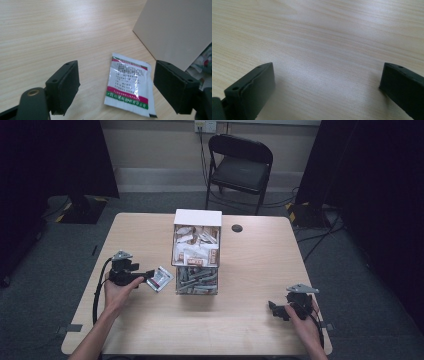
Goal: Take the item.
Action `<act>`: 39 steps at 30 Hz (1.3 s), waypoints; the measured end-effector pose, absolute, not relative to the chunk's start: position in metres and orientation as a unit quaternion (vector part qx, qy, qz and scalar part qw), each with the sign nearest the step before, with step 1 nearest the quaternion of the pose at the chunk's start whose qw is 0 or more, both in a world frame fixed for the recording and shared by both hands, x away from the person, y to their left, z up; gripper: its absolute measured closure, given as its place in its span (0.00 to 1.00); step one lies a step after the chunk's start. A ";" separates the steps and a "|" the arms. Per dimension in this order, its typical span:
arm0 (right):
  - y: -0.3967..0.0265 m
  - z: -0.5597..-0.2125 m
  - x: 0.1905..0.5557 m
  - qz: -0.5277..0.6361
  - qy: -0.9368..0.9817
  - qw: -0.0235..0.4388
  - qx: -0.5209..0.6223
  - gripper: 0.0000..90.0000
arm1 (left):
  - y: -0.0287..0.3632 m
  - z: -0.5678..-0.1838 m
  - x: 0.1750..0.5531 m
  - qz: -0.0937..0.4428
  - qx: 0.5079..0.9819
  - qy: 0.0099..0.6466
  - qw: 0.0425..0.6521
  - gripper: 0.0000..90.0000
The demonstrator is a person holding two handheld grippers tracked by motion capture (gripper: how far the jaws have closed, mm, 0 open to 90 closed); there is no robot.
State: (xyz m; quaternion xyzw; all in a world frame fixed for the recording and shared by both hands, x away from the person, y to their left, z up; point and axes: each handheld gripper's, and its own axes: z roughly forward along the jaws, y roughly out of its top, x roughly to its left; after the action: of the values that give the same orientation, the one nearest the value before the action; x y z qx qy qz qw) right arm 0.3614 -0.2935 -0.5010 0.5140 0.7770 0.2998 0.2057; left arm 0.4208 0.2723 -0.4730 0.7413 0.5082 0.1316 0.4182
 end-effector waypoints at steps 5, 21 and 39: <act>-0.293 -0.501 0.361 0.300 0.777 0.205 0.514 0.00 | 0.277 -0.466 0.415 0.132 0.738 0.504 0.428 0.21; -0.293 -0.501 0.361 0.300 0.777 0.206 0.514 0.00 | 0.285 -0.444 0.381 0.147 0.758 0.477 0.419 0.22; -0.293 -0.501 0.361 0.300 0.777 0.206 0.514 0.00 | 0.326 -0.447 0.338 0.161 0.740 0.509 0.409 0.22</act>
State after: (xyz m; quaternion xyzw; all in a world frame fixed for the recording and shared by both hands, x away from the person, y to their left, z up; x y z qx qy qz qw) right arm 0.3614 -0.2934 -0.5010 0.5139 0.7770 0.2999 0.2056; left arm 0.3384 0.3261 -0.4469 0.7400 0.5088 0.1610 0.4094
